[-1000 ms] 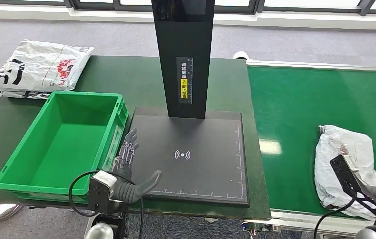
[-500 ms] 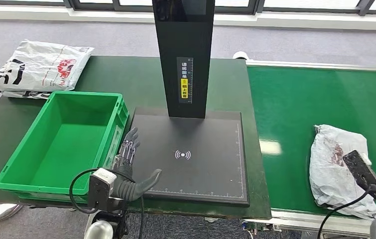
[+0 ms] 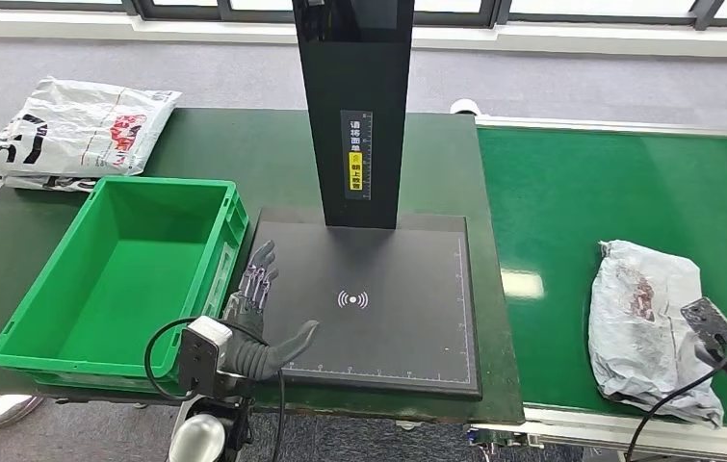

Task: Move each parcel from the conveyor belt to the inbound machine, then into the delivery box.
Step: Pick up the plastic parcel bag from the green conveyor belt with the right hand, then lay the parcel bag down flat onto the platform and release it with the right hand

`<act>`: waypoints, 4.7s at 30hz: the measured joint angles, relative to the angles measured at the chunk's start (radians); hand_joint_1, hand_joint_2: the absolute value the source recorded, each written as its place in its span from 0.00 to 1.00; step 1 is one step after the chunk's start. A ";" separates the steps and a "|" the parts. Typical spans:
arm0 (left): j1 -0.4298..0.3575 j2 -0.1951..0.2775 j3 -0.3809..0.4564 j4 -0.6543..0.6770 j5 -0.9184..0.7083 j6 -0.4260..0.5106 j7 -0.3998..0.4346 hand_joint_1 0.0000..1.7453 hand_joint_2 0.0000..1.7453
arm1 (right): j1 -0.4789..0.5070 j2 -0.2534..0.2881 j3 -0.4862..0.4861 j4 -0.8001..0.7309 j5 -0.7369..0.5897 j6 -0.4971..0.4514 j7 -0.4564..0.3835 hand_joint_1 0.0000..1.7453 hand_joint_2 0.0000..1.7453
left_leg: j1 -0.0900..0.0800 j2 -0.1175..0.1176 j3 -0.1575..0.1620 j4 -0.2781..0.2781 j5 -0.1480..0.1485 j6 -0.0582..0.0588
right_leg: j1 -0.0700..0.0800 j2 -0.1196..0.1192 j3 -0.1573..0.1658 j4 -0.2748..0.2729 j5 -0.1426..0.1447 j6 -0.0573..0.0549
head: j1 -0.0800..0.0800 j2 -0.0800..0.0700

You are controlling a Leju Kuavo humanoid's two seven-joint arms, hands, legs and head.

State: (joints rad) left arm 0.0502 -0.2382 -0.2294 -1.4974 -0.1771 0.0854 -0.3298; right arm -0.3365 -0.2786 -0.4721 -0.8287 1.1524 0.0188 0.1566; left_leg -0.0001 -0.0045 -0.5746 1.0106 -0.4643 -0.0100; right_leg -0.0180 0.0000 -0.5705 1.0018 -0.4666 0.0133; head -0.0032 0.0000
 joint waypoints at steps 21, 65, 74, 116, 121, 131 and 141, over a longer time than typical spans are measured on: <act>-0.022 0.015 -0.008 0.057 0.014 0.029 -0.020 0.00 1.00 | -0.160 0.073 0.052 0.355 -0.172 0.150 -0.270 0.00 1.00 | 0.000 0.010 -0.003 0.000 -0.003 0.000 | 0.001 0.009 0.002 0.000 0.000 0.000 | 0.000 0.000; 0.017 0.037 -0.009 0.029 0.063 0.043 -0.028 0.00 1.00 | -0.169 0.187 0.261 0.339 -0.695 0.222 -0.357 1.00 1.00 | 0.000 0.005 0.001 0.000 0.002 0.000 | 0.000 0.004 -0.001 0.000 0.002 -0.001 | 0.000 0.000; 0.018 0.038 -0.009 0.029 0.063 0.043 -0.028 0.00 1.00 | -0.167 0.187 0.261 0.333 -0.707 0.220 -0.359 1.00 1.00 | 0.000 0.005 0.001 0.000 0.002 0.000 | 0.000 0.004 -0.001 0.000 0.002 -0.001 | 0.000 0.000; -0.015 -0.021 -0.007 0.038 -0.024 0.006 -0.021 0.00 1.00 | 0.139 0.325 0.183 -0.696 -0.939 0.117 -0.324 1.00 1.00 | 0.000 0.002 -0.003 0.000 0.004 0.001 | 0.000 0.002 -0.003 0.000 0.003 0.000 | 0.000 0.000; -0.020 -0.022 -0.007 0.049 -0.016 0.004 -0.017 0.00 1.00 | 0.072 0.332 0.255 -0.567 -0.951 0.122 -0.295 1.00 1.00 | 0.001 0.001 -0.004 0.000 0.005 0.001 | 0.001 0.001 -0.004 0.001 0.003 0.000 | 0.000 0.000; -0.012 -0.012 -0.007 0.046 0.024 0.038 -0.020 0.00 1.00 | -0.181 0.401 0.480 -0.110 -0.981 0.158 -0.300 1.00 1.00 | 0.001 0.000 -0.005 -0.001 0.007 -0.001 | 0.001 0.000 -0.005 0.002 0.004 -0.001 | 0.000 0.000; -0.011 -0.001 -0.007 0.051 0.047 0.105 -0.032 0.00 1.00 | -0.247 0.521 0.698 -0.018 -1.072 0.277 -0.296 1.00 1.00 | 0.002 0.000 -0.007 -0.001 0.007 -0.001 | 0.001 0.001 -0.008 0.002 0.004 -0.001 | 0.000 0.000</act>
State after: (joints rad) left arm 0.0390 -0.2388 -0.2365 -1.4464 -0.1300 0.1903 -0.3619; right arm -0.5839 0.2419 0.2260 -0.8464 0.0807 0.2958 -0.1393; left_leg 0.0015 -0.0043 -0.5814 1.0101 -0.4572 -0.0110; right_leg -0.0168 0.0007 -0.5784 1.0042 -0.4629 0.0120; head -0.0035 0.0000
